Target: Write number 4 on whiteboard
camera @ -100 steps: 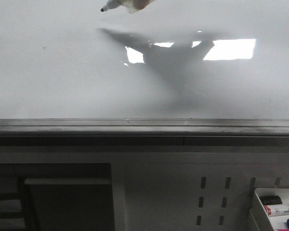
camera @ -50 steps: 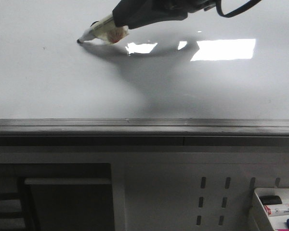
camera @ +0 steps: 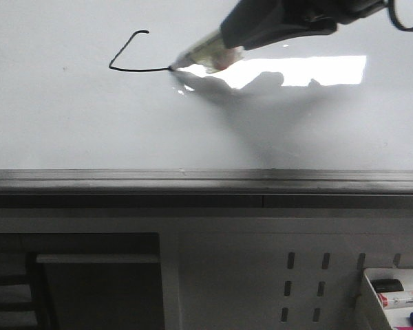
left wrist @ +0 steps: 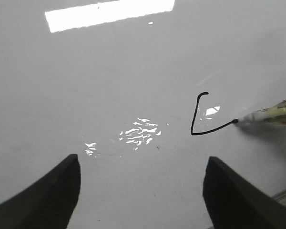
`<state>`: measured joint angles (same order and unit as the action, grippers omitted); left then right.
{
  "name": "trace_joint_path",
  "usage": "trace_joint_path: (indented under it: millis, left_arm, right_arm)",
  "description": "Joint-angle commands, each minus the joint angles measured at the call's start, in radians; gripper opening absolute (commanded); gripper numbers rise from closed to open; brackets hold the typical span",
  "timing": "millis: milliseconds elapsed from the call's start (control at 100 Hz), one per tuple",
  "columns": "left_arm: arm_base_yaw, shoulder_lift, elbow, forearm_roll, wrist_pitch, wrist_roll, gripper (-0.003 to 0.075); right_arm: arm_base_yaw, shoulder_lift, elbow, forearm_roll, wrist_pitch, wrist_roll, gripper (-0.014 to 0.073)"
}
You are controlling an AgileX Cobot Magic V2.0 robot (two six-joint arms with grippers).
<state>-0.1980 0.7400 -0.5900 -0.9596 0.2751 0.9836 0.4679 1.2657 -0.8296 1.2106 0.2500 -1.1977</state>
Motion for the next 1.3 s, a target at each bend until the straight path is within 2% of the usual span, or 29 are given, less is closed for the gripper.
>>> trace_joint_path:
  millis: [0, 140, 490, 590, 890, 1040, 1140, 1290]
  left_arm:
    - [0.003, -0.004, -0.026, -0.035, -0.041, -0.008, 0.0489]
    - [0.003, -0.004, -0.026, -0.047, -0.041, -0.008, 0.0489]
    - [0.003, -0.004, -0.026, -0.053, -0.041, -0.006, 0.0489]
    - [0.003, -0.004, -0.026, -0.053, -0.041, -0.006, 0.0489]
    - [0.003, -0.004, -0.026, -0.053, -0.041, -0.004, 0.0489]
    - [0.001, -0.004, -0.026, -0.053, 0.006, 0.003, 0.0489]
    - [-0.019, -0.004, -0.026, -0.084, 0.075, 0.091, 0.0465]
    - [-0.092, 0.0, -0.026, -0.2, 0.151, 0.334, 0.041]
  right_arm:
    - [-0.036, -0.076, 0.011, -0.003, -0.054, 0.013, -0.0043]
    - [-0.02, -0.102, -0.017, -0.003, 0.025, 0.013, -0.0043]
    - [0.014, 0.014, -0.162, -0.006, -0.012, 0.009, -0.0043]
    - [0.014, 0.048, -0.155, -0.006, -0.012, 0.019, -0.0043]
    - [0.014, 0.059, -0.043, -0.037, 0.145, 0.083, -0.0043]
    - [0.015, -0.004, -0.042, -0.037, 0.22, 0.083, -0.0043]
    - [0.009, -0.046, -0.042, -0.039, 0.24, 0.083, -0.0043]
    - [-0.02, -0.052, -0.077, -0.067, 0.352, 0.117, -0.0043]
